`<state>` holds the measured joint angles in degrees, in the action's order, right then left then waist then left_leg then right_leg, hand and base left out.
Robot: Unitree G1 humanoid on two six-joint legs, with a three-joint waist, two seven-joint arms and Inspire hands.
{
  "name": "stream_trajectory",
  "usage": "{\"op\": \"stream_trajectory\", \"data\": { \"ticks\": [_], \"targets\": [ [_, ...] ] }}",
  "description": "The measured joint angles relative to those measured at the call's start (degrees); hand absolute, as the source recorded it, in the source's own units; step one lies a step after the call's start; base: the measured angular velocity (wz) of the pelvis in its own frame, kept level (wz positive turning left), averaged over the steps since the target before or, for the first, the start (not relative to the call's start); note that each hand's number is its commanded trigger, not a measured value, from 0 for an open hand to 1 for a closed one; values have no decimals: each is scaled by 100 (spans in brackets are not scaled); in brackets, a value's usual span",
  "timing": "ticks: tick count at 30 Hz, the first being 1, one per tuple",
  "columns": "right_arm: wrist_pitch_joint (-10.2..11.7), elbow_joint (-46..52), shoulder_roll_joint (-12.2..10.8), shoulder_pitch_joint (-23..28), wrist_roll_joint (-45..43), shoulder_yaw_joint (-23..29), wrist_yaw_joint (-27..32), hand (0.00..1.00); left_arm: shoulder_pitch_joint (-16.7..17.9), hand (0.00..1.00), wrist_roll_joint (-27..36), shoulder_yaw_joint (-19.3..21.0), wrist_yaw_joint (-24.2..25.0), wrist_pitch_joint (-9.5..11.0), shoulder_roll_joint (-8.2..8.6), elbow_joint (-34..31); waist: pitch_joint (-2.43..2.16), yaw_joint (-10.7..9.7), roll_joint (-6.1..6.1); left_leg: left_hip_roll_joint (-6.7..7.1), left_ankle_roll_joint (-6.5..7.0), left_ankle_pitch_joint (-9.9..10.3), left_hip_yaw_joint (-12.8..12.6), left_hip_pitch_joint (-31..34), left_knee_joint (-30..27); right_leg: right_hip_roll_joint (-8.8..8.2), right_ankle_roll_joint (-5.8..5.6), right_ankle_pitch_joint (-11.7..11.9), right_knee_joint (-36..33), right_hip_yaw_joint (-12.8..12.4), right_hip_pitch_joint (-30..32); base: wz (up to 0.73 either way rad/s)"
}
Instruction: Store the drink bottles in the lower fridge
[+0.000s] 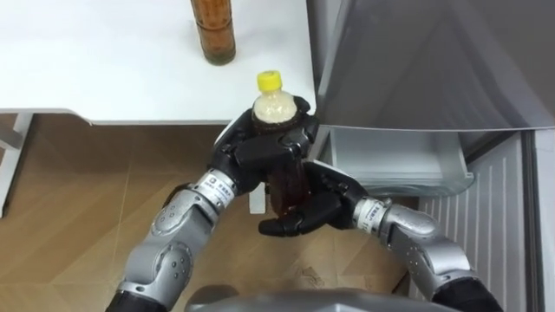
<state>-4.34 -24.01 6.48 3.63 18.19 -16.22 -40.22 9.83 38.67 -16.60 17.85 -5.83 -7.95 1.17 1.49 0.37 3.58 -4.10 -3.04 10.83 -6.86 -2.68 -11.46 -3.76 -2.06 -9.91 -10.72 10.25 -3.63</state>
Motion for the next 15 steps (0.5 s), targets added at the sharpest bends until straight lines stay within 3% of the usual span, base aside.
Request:
{"op": "stream_trajectory", "data": {
  "ticks": [7, 8, 9, 10, 11, 12, 15],
  "targets": [
    [-3, 0, 19, 1, 11, -3, -4, 0, 0, 100, -9, -26, -2, 16, -3, 1, -12, -13, 13, 0, 0, 0, -29, 8, 2, 0, 1, 0, -21, -64, 52, -5],
    [-3, 0, 22, 1, 11, -3, -6, 10, 0, 100, -9, -30, -3, 19, -4, 1, -13, -13, 13, 0, 0, 0, -29, 6, 2, 0, 1, 1, -23, -65, 52, 0],
    [-3, 0, 28, 1, 11, -2, -13, 51, 0, 100, -9, -42, -6, 28, -5, 1, -13, -16, 13, 0, 0, 0, -29, 0, 2, 0, 1, 1, -31, -68, 52, 0],
    [-3, 0, 35, 2, 11, -2, -22, 67, 0, 100, -9, -49, -9, 30, -6, 1, -13, -18, 13, 0, 0, 0, -29, -4, 2, 0, 1, 1, -37, -69, 52, 0],
    [-3, 0, 39, 2, 11, -3, -27, 76, 0, 100, -9, -52, -11, 32, -6, 3, -13, -19, 13, 0, 0, 0, -29, -5, 2, 0, 1, 1, -40, -68, 52, 0],
    [-3, -1, 47, 2, 11, -4, -39, 96, 0, 100, -9, -57, -15, 33, -6, 6, -13, -19, 13, -1, 0, 0, -28, -8, 2, 0, 1, 1, -49, -69, 52, 0],
    [-6, -1, 50, 4, 11, -5, -41, 100, 0, 100, -9, -63, -16, 33, -8, 7, -13, -16, 13, -3, 0, 0, -29, -20, 1, -1, 1, 0, -89, -69, 61, 0]
  ]
}}
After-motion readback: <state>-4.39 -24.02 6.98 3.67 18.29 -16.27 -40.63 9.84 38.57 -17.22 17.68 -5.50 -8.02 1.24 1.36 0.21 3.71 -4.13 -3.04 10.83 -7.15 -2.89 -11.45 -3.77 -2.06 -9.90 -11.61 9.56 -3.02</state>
